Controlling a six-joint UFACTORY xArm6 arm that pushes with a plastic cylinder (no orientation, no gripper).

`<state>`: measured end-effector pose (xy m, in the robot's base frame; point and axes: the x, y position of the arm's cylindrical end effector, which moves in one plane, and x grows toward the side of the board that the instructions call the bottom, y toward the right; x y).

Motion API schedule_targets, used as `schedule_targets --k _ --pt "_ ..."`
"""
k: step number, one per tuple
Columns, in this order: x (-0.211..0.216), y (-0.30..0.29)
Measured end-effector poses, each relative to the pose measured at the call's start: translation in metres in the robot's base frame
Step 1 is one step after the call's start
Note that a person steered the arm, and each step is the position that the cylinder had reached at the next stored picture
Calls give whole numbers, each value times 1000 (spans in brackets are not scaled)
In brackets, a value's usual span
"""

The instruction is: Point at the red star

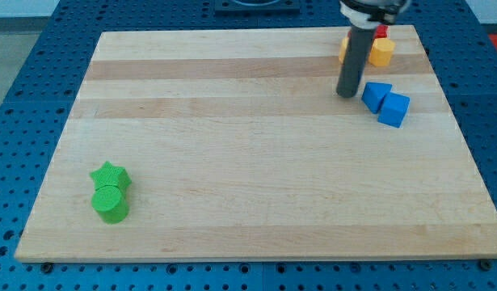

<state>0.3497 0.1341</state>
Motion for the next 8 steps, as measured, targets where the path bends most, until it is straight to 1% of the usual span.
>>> schedule_targets --k 2,3,4,5,8 --pt "-59 -58" --pt "-97 -70" --pt "-132 -63" --pt "-157 -35" --pt "-158 34"
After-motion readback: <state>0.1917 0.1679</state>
